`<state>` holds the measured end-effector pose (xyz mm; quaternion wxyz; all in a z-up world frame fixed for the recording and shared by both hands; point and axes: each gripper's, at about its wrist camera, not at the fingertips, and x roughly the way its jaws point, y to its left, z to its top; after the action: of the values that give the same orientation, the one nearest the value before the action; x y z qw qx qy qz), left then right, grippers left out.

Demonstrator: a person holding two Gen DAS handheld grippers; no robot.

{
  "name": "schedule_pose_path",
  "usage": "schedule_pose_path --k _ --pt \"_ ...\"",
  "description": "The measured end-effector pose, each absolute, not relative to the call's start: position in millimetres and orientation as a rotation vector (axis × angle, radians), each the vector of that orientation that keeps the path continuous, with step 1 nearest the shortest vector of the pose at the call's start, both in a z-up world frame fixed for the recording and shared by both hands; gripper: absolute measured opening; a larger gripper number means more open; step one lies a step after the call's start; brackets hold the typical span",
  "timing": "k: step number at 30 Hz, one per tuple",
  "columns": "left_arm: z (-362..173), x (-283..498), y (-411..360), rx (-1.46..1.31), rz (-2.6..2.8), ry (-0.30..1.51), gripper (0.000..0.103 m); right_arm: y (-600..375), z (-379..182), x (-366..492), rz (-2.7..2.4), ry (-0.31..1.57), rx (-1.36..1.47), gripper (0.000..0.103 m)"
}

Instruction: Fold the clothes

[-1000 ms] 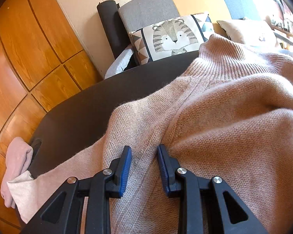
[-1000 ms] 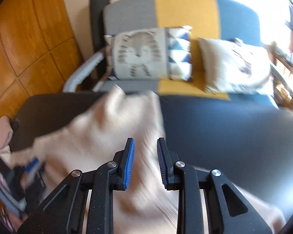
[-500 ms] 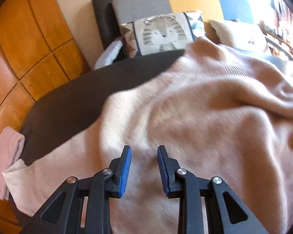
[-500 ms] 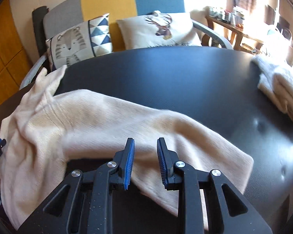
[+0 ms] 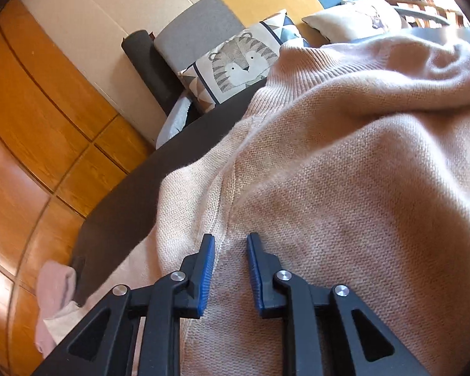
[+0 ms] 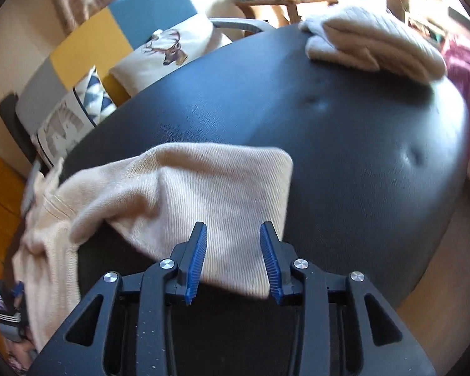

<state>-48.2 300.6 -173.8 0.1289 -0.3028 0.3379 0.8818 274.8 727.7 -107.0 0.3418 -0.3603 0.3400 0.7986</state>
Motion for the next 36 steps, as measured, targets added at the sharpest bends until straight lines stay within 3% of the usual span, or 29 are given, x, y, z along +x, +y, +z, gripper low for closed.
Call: schedule_pose_path --k 6,10,15,18,20,29,36 --pt "-170.7 -49.7 293.7 -0.898 2.557 0.925 0.02 709.9 -116.2 291.8 2.048 0.95 -0.918 0.045" --pt "-171.8 -49.6 291.9 -0.897 2.557 0.925 0.02 705.0 -118.1 281.5 2.066 0.89 -0.899 0.051" --pt "-172.0 -49.5 289.4 -0.902 2.555 0.905 0.02 703.4 -120.4 261.1 2.114 0.861 -0.863 0.05" --pt "-172.2 -50.5 289.7 -0.899 2.556 0.908 0.02 703.2 -120.1 246.8 2.148 0.837 -0.887 0.015" --pt "-172.1 -51.4 289.5 -0.899 2.555 0.907 0.02 703.9 -116.5 237.3 2.17 0.814 -0.908 0.011" --pt "-171.5 -52.0 288.1 -0.902 2.552 0.888 0.02 715.9 -44.5 212.1 2.198 0.516 -0.808 0.009" --pt "-172.3 -52.3 289.1 -0.896 2.556 0.896 0.02 699.9 -1.0 180.5 2.287 0.396 -0.741 0.009"
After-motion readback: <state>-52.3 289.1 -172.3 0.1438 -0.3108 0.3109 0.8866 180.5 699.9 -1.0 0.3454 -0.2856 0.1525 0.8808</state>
